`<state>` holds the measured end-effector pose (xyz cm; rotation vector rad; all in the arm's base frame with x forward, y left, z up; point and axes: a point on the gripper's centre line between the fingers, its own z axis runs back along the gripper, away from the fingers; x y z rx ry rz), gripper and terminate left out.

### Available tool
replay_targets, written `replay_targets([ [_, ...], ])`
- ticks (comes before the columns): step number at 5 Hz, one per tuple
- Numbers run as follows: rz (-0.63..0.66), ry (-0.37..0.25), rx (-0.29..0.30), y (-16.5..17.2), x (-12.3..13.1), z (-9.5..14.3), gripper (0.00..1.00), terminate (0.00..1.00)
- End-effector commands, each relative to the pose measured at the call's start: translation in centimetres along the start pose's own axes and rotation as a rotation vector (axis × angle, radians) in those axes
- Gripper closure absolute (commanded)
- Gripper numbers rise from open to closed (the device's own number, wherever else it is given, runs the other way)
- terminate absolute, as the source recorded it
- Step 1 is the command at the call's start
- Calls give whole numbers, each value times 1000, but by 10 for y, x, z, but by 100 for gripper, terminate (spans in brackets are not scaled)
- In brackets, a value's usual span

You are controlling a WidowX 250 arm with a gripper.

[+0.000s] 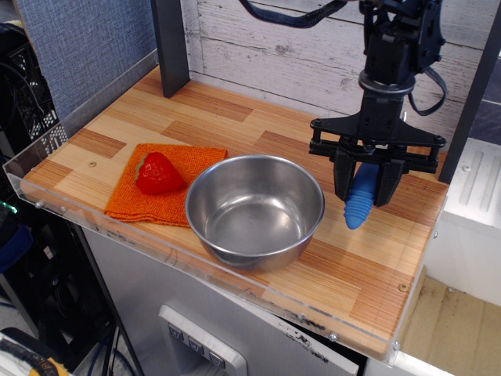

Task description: Move the blue fork above and to the right side of silver bowl

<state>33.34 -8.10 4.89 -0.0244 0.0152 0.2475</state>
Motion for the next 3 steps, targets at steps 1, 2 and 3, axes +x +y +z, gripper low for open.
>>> replay_targets([
  [1,-20,3,-26,-2,1,6,0,0],
  [2,-50,13,-28,-5,1,6,0,0],
  [3,-119,15,-1,-5,0,19,0,0],
])
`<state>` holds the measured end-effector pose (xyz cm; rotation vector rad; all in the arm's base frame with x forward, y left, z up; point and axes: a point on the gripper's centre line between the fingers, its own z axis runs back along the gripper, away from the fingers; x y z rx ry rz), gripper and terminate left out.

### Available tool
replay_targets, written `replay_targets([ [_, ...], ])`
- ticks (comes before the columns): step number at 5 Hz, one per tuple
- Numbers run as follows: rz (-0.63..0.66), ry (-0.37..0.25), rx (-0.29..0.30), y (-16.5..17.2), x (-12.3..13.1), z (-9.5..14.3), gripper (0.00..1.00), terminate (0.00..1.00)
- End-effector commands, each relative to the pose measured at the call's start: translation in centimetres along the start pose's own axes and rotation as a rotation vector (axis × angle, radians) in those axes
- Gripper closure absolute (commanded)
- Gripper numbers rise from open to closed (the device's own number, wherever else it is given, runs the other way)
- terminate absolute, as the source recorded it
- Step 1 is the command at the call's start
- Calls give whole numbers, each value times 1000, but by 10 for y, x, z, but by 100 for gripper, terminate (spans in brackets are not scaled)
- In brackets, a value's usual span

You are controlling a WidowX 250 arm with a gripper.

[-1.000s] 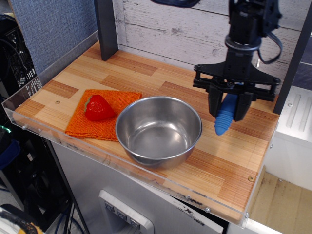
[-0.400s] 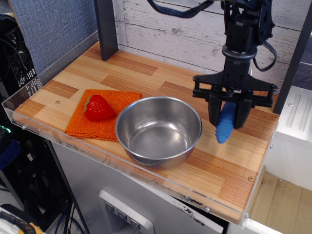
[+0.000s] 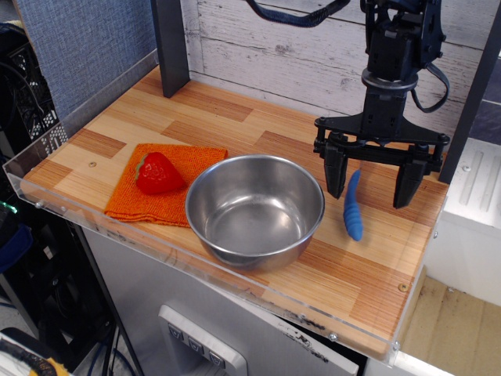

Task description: Move the blue fork above and to the right side of silver bowl

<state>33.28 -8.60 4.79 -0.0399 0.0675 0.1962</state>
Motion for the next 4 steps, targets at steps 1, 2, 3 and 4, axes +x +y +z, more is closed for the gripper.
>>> replay_targets([
  [1,-105,-106,26,6,-8,55,0,0],
  [2,-155,-157,35,18,-16,89,0,0],
  [3,-185,-177,53,26,-22,101,0,0],
  [4,-226,-172,58,28,-24,105,0,100],
])
